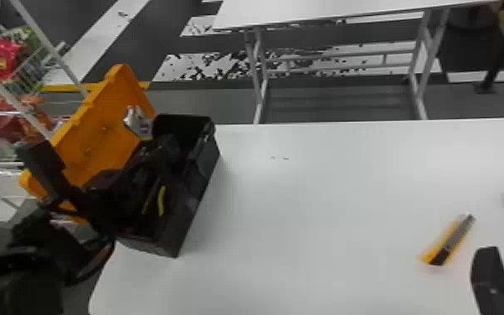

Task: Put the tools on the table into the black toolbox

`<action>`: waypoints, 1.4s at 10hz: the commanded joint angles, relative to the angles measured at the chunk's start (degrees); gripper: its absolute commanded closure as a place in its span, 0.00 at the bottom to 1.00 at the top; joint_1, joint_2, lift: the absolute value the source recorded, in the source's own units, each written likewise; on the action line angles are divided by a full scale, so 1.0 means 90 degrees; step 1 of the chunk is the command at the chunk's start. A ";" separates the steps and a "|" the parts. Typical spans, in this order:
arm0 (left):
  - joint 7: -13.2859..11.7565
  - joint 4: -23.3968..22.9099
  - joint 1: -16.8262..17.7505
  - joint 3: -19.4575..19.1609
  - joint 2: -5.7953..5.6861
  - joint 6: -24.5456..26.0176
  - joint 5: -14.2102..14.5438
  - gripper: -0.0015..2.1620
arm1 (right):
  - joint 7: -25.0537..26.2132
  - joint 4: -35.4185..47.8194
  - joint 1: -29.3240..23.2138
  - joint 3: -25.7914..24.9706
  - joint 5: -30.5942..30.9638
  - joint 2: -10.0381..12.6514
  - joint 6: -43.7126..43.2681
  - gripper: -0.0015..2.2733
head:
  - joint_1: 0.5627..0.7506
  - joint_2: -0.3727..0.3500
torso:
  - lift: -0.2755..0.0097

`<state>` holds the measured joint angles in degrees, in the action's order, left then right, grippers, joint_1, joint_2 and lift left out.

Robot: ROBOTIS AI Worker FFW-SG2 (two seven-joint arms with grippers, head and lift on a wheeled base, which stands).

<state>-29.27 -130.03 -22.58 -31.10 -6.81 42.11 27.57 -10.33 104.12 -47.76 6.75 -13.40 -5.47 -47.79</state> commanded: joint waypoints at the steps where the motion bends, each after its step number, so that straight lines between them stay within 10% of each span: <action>1: 0.0098 0.0160 0.0029 0.0115 -0.0015 -0.0698 -0.0671 0.98 | -0.0131 -0.0212 -0.0084 -0.0203 -0.0229 0.0052 -0.0475 0.09 | 0.70 0.85 | 0.70; 5: 0.0264 0.1254 0.0371 0.0692 -0.0005 -0.1636 -0.2487 0.98 | -0.0473 -0.0554 -0.0162 -0.0603 -0.0610 0.0179 -0.0964 0.09 | 0.70 0.85 | 0.70; 9: 0.0313 0.1674 0.0712 0.0887 -0.0005 -0.1695 -0.3269 0.98 | -0.0561 -0.0632 -0.0192 -0.0633 -0.0659 0.0208 -0.1061 0.09 | 0.70 0.82 | 0.70; 10: 0.0420 0.1703 0.0742 0.0906 -0.0005 -0.1695 -0.3562 0.88 | -0.0571 -0.0661 -0.0192 -0.0633 -0.0679 0.0218 -0.1061 0.09 | 0.70 0.82 | 0.70; 11: 0.0596 0.1703 0.0751 0.0916 -0.0005 -0.1597 -0.3620 0.20 | -0.0571 -0.0700 -0.0192 -0.0633 -0.0688 0.0218 -0.1140 0.09 | 0.70 0.84 | 0.70; 12: 0.0742 0.1703 0.0742 0.0897 0.0014 -0.1538 -0.3571 0.00 | -0.0600 -0.0720 -0.0192 -0.0633 -0.0698 0.0218 -0.1140 0.09 | 0.70 0.85 | 0.70; 14: 0.0811 0.1645 0.0654 0.0819 0.0063 -0.1499 -0.3396 0.01 | -0.0610 -0.0759 -0.0192 -0.0652 -0.0727 0.0227 -0.1218 0.09 | 0.70 0.88 | 0.70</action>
<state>-21.98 -115.04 -16.45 -23.54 -6.36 28.53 -3.40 -15.82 97.38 -49.48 0.98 -19.93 -3.43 -58.51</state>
